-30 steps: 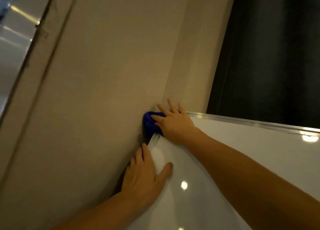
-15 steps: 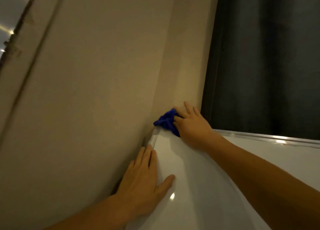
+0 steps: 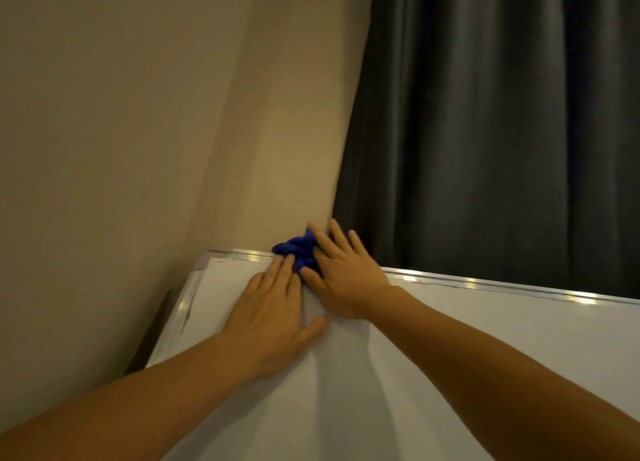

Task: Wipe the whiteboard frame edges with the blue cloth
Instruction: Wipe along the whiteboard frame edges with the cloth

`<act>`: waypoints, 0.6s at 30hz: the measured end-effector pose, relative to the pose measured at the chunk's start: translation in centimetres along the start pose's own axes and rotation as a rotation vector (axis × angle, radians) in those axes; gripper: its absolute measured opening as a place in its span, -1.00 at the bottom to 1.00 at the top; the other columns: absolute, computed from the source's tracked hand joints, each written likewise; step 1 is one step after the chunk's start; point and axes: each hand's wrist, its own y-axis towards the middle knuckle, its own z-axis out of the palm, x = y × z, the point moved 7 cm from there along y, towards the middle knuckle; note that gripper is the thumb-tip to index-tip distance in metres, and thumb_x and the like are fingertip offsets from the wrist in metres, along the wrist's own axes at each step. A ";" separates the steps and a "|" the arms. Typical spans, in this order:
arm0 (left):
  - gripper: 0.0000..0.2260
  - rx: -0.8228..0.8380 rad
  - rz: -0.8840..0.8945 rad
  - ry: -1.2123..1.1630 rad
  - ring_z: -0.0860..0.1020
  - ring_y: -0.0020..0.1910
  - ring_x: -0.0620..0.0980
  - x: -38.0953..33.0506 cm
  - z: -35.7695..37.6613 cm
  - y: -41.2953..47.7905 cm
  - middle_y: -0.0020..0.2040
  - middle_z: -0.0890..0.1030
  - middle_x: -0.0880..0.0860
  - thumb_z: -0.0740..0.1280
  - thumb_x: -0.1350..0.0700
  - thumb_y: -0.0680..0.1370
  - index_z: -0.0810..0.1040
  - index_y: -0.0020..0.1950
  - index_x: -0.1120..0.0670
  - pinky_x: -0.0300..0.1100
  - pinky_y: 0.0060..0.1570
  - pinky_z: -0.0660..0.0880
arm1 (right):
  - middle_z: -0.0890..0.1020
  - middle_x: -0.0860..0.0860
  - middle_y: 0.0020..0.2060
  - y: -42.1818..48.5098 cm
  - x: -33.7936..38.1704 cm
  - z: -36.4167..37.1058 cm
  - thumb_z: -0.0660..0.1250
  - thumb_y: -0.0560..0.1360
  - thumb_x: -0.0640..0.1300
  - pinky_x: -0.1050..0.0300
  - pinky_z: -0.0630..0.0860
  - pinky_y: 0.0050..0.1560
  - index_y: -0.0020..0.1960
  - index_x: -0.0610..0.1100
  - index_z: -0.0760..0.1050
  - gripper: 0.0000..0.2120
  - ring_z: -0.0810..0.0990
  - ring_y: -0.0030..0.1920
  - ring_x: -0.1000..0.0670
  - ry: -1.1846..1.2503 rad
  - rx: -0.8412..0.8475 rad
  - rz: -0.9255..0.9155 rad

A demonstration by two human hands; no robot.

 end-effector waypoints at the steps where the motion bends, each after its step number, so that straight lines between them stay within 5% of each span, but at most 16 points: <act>1: -0.16 0.001 -0.018 -0.030 -0.19 0.61 0.04 -0.4 -0.1 0.6 0.63 -0.18 0.11 -0.09 -0.42 0.52 -0.23 0.60 0.10 -0.04 0.53 -0.20 | -0.14 0.09 0.60 -0.4 0.3 0.2 -0.14 0.63 0.26 -0.11 -0.25 0.53 0.60 -0.02 0.02 -0.38 -0.27 0.57 -0.04 0.033 0.003 -0.034; 6: -0.09 0.032 -0.026 -0.031 -0.33 0.57 0.16 -3.4 1.1 2.0 0.61 -0.32 0.07 -0.21 -0.52 0.41 -0.35 0.57 -0.01 0.15 0.53 -0.23 | -0.22 0.16 0.58 -6.7 -9.0 -0.1 -0.19 0.61 0.31 -0.10 -0.28 0.54 0.60 0.07 -0.08 -0.37 -0.36 0.54 0.02 -0.006 -0.010 0.106; 10: 0.01 0.058 -0.056 -0.012 -0.36 0.54 0.30 -7.5 2.0 3.0 0.59 -0.37 0.11 -0.36 -0.59 0.25 -0.35 0.57 -0.05 0.37 0.46 -0.24 | -0.32 0.15 0.55 -11.5 -14.9 -0.1 -0.32 0.46 0.49 -0.15 -0.37 0.49 0.59 0.12 -0.09 -0.20 -0.40 0.53 -0.13 -0.070 -0.002 0.244; 14: 0.09 0.033 -0.145 -0.039 -0.30 0.54 0.36 -11.9 2.2 5.1 0.61 -0.29 0.11 -0.39 -0.57 0.20 -0.26 0.59 0.04 0.43 0.44 -0.19 | -0.24 0.13 0.58 -11.4 -12.5 0.9 -0.32 0.42 0.52 -0.24 -0.40 0.48 0.53 0.33 -0.19 -0.29 -0.46 0.49 -0.23 0.104 -0.062 0.191; 18: 0.16 0.051 -0.202 0.014 -0.29 0.54 0.36 -16.4 3.2 5.9 0.61 -0.30 0.14 -0.47 -0.59 0.14 -0.30 0.58 0.08 0.41 0.44 -0.18 | -0.26 0.12 0.58 -15.4 -17.4 0.5 -0.30 0.50 0.47 -0.20 -0.45 0.45 0.56 0.28 -0.11 -0.32 -0.49 0.49 -0.19 -0.020 -0.097 0.147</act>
